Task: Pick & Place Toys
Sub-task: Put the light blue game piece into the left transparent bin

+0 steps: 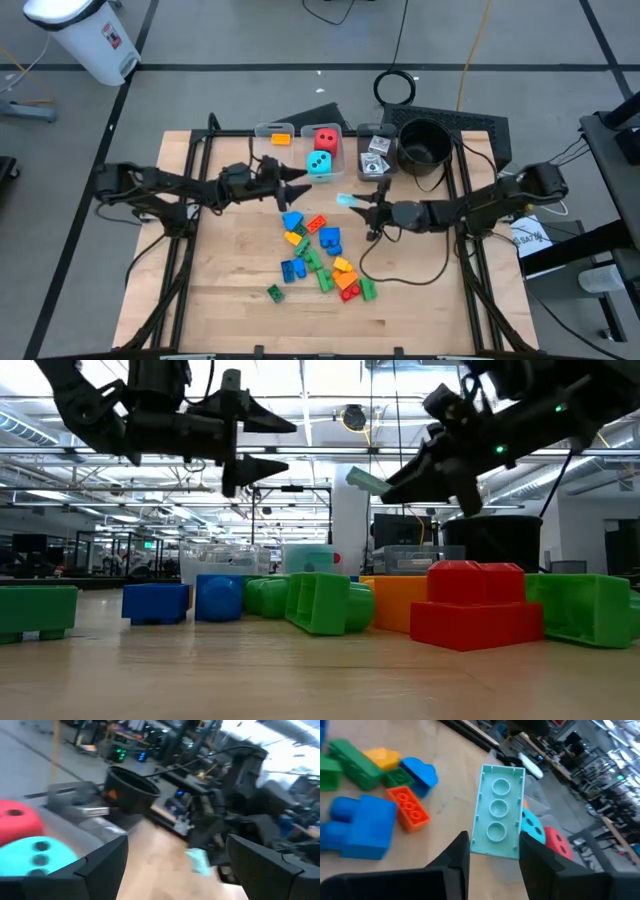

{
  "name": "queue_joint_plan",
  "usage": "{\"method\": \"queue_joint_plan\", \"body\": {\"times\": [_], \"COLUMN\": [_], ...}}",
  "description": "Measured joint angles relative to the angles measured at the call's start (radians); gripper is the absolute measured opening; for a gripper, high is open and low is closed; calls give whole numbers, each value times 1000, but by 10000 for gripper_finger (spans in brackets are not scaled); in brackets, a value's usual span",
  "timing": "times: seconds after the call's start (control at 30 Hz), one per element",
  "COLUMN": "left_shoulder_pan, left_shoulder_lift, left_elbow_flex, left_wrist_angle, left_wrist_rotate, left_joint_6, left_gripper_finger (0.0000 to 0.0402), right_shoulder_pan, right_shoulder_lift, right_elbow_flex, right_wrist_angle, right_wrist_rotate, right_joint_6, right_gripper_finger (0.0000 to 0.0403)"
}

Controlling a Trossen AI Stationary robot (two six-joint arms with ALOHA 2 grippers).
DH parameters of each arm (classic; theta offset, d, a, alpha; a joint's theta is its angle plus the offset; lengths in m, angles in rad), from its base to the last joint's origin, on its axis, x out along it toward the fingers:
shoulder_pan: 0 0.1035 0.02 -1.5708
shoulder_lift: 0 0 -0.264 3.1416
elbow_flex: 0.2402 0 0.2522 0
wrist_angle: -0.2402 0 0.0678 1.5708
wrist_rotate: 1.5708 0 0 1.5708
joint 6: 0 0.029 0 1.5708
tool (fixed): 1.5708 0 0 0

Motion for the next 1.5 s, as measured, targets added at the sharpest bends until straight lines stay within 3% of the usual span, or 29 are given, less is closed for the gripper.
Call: {"method": "queue_joint_plan", "body": {"times": [0.17,0.47,0.7,0.83,1.2,1.4,1.5], "left_shoulder_pan": [-37,-107,-116,-109,-81,-48,-27], "left_shoulder_lift": [99,315,370,371,369,299,210], "left_elbow_flex": [64,328,416,416,415,412,415], "left_wrist_angle": [10,-166,-268,-275,-319,-365,-453], "left_wrist_rotate": [7,61,55,15,41,51,-37], "left_joint_6": [-5,17,11,-19,-9,99,165], "left_gripper_finger": [340,340,335,287,46,45,46], "right_shoulder_pan": [-36,-28,-24,-24,-24,-2,36], "right_shoulder_lift": [33,33,33,33,34,23,-4], "right_elbow_flex": [0,0,0,1,1,3,0], "right_wrist_angle": [77,91,90,81,87,107,90], "right_wrist_rotate": [-3,-5,-4,-4,0,25,81], "right_joint_6": [-21,-16,-13,-11,-14,90,131], "right_gripper_finger": [103,103,103,110,119,157,170]}}
